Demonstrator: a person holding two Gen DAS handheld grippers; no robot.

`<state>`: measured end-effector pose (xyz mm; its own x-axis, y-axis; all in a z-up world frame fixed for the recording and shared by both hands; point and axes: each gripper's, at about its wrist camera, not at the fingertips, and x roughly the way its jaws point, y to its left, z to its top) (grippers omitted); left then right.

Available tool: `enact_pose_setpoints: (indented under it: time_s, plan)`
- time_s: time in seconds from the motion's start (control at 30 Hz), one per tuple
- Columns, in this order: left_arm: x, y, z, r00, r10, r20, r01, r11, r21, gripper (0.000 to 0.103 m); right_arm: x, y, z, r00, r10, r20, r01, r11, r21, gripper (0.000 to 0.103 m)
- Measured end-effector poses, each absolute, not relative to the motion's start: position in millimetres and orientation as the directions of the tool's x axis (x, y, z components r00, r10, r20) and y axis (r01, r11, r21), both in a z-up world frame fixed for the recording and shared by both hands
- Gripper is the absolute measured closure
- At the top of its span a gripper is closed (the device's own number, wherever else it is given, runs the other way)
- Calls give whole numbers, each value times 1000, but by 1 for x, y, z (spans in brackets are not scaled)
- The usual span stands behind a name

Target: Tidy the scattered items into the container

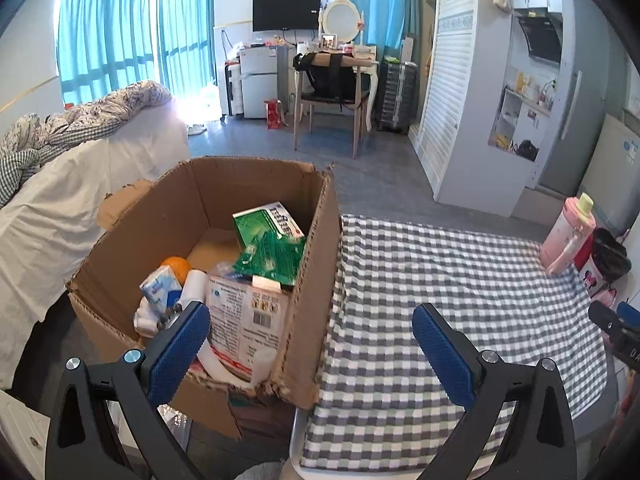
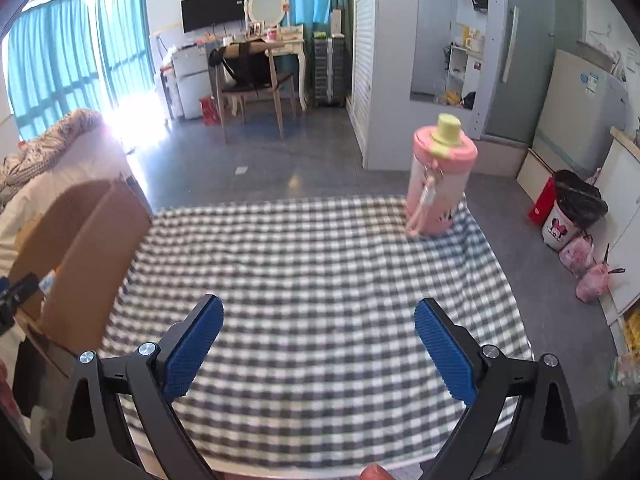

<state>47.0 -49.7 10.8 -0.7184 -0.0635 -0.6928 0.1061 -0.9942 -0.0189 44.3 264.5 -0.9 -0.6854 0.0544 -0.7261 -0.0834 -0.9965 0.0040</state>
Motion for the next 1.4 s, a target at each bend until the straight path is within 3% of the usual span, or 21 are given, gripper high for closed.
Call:
enact_pose_setpoints:
  time_s: [0.87, 1.4]
  plan:
    - [51, -6, -16, -723, -149, -675, 110, -989, 100, 0, 57, 253, -22, -666, 59, -744, -68, -998, -18, 6]
    - [54, -9, -14, -728, -144, -671, 104, -990, 99, 0, 61, 244, -18, -673, 28, -739, -44, -999, 2, 6]
